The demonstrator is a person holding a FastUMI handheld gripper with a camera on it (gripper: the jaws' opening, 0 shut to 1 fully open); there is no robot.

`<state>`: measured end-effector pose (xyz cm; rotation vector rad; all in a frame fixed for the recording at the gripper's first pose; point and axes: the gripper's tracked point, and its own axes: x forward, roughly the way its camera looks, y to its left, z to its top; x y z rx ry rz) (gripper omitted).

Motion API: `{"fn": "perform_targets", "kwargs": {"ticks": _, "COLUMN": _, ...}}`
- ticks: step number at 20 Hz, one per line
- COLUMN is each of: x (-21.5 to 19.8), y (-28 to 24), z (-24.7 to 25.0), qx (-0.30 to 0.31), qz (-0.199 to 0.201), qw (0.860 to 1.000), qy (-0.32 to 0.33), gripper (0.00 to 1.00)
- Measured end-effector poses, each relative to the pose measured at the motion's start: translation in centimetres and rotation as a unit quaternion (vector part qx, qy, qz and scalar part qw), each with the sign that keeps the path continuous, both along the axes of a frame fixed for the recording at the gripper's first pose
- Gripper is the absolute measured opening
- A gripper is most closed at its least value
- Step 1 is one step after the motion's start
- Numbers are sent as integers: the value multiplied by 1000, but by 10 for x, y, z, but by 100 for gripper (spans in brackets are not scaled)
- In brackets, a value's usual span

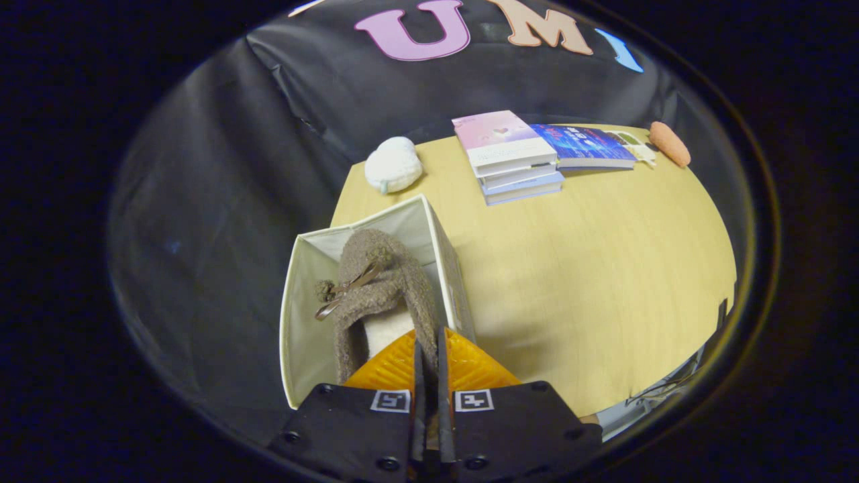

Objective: Open the storage box then place both shoes into the box .Put the left shoe in first, then the right shoe, with the right side of both shoes facing outward in a uniform manner.

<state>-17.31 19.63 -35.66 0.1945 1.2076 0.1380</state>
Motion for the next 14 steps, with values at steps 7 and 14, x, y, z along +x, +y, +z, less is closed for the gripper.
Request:
{"fn": "perform_targets", "kwargs": {"ticks": 7, "x": 1, "y": 1, "z": -2, "qx": -2, "qz": -1, "qw": 1000, "qy": 3, "gripper": 14}}
{"fn": "perform_targets", "kwargs": {"ticks": 14, "x": -1, "y": 3, "z": -4, "qx": 0, "qz": 6, "qw": 1000, "qy": 8, "gripper": 7}}
